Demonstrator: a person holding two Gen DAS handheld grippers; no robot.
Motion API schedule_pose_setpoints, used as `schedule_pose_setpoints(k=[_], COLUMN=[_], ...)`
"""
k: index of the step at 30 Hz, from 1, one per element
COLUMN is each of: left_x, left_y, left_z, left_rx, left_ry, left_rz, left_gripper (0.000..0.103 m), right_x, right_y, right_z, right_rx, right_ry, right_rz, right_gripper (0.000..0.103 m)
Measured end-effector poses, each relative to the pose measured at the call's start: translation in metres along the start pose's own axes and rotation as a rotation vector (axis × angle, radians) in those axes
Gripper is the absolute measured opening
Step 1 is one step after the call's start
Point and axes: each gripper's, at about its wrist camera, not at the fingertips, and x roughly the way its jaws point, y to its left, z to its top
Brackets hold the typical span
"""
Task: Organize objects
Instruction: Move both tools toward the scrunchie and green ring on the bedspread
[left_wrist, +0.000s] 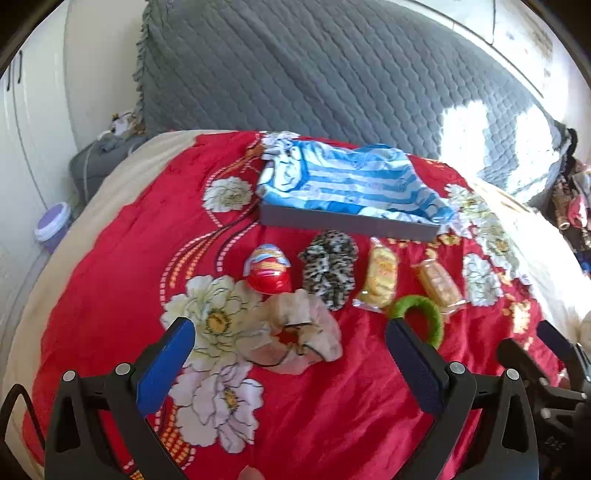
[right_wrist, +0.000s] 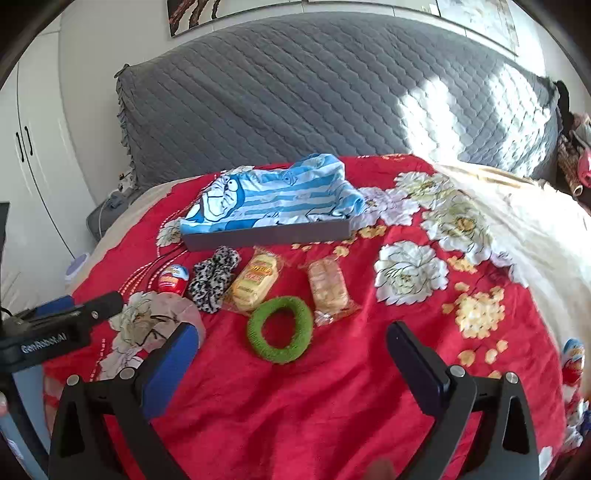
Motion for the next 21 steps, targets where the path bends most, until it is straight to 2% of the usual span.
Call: schedule_pose_setpoints(k=[4,7,8,12,19,21], left_x=[-0.002,-0.003,-0.003,-0.005,-0.018,-0.020], left_y=[-0.002,-0.001,-0.001,-0.003,-0.007,-0.007], left_z=[0.000,-0.002,-0.003,-0.006,-0.016,-0.020], left_rx=[-0.023,-0.043,-0.040,0.003,0.043,0.045], left_ry=[-0.020,-0.028,-0.031,-0.046,-0.045,-0.020], left_rz=[-0.001,0.036,0.072,0.110,0.105,0.094], left_gripper=[0.103,0.103,0.103,0.103,0.103,0.103], right_x=[-0.002,-0.003,-0.004,-0.004,-0.010,-0.014], right_y=[0.005,0.007,0.008,0.009,0.009,0.010], right_z=[0.002,0.001,0.001,-0.002,-0.004,-0.004], right_rx=[-0.062,-0.075,-0.076,-0.061,-0.060,-0.057], right_ry=[-0.013,-0.018,-0.020,-0.003,0.019,0.022], right_rz=[-0.046,-0.038,-0.035,-0.015,-0.001,0.008], right_gripper=[0.103,0.103,0.103,0.103,0.103,0.103])
